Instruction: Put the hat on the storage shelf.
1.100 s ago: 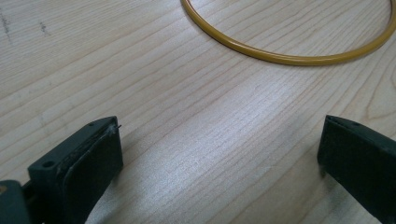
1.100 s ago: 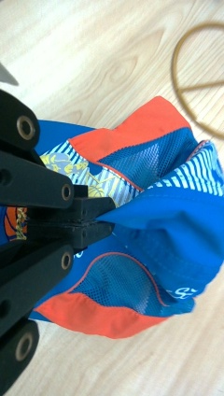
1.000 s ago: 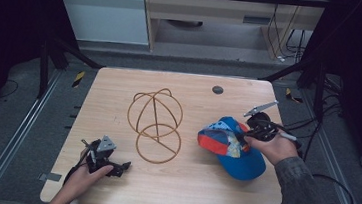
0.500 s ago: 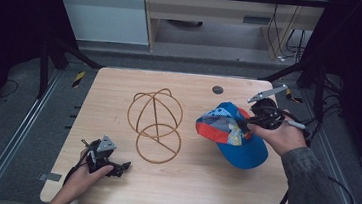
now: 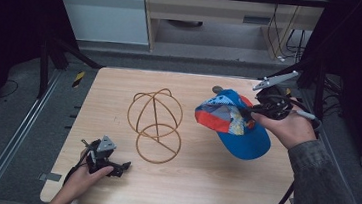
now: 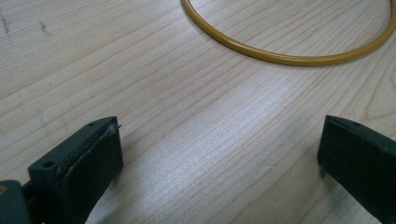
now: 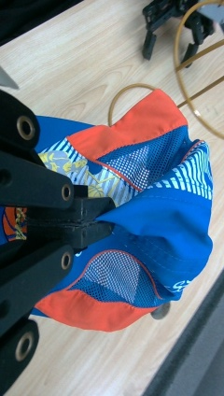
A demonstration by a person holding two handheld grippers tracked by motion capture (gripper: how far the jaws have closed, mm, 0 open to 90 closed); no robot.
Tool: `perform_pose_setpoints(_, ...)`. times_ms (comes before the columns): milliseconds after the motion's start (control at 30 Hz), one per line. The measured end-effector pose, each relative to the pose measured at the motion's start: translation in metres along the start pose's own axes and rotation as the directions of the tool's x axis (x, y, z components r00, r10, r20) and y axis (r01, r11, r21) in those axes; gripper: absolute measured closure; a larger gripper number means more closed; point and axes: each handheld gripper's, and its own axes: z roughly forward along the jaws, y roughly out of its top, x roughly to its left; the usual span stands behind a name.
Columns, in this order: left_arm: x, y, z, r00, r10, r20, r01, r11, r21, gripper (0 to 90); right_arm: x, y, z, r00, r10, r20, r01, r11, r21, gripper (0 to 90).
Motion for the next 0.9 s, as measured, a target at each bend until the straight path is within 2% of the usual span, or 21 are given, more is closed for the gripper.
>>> perform_pose_setpoints(333,0.0,0.0,0.0,1.0,0.0,-0.001,0.0,1.0,0.002,0.0,0.008,0.027,-0.023,0.9993,-0.033,0.014,0.034,0.997,-0.066,90.0)
perform_pose_setpoints(667,0.0,0.0,0.0,1.0,-0.001,-0.001,0.001,1.0,0.003,0.0,0.021,0.042,-0.029,0.9974,-0.072,0.012,0.072,0.993,-0.091,90.0)
perform_pose_setpoints(900,0.0,0.0,0.0,1.0,0.0,-0.001,0.0,1.0,0.005,0.0,0.028,0.052,-0.038,0.9966,-0.082,0.01,0.083,0.988,-0.133,90.0)
